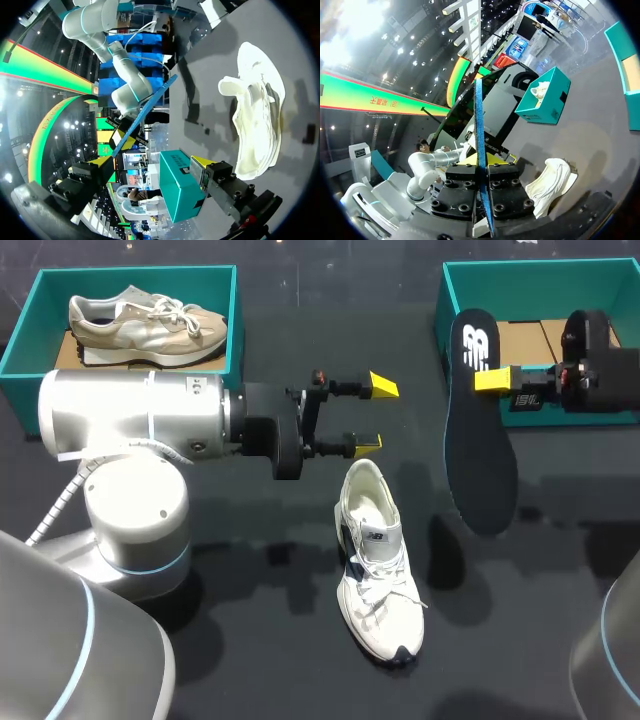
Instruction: Take the shoe out of the shoebox, open the shoe tongue, remove and reinsert the insole, then place the shoe into the shoebox
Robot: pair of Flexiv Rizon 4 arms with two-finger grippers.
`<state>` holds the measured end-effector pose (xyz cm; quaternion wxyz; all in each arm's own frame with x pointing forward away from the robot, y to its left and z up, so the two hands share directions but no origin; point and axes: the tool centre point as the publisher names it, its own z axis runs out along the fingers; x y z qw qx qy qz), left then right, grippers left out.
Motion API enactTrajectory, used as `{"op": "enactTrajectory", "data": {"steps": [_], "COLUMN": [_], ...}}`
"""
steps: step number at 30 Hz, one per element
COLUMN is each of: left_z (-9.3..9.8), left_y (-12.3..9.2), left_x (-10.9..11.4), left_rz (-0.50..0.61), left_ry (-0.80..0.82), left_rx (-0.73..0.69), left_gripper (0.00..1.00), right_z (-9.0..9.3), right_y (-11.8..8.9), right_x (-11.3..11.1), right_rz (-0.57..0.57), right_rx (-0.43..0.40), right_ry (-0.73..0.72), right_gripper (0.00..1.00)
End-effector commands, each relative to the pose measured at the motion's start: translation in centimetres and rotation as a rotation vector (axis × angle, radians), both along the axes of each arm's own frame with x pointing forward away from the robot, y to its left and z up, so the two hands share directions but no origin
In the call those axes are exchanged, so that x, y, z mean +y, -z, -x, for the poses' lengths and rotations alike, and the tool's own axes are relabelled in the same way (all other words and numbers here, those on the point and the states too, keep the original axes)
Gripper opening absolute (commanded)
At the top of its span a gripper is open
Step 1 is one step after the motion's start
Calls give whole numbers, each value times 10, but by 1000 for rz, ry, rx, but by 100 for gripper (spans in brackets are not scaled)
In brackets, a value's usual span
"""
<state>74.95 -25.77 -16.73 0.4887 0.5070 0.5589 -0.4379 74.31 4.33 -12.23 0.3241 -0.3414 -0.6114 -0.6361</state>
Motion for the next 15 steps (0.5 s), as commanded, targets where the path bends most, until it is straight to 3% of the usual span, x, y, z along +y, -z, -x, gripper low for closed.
{"op": "enactTrajectory", "data": {"steps": [1, 8, 15], "left_z": [-2, -1, -3], "left_y": [1, 4, 3], "left_x": [-4, -6, -11], "left_rz": [-1, 5, 38], "left_ry": [-1, 12, 41], "left_rx": [-2, -6, -14], "left_gripper": [100, 100, 100], "right_z": [-7, -7, -29], "right_y": [4, 4, 17], "right_x": [0, 0, 9], "right_rz": [-8, -8, 16], "right_rx": [1, 1, 153], "right_ry": [-17, -17, -75], "right_gripper": [0, 0, 0]}}
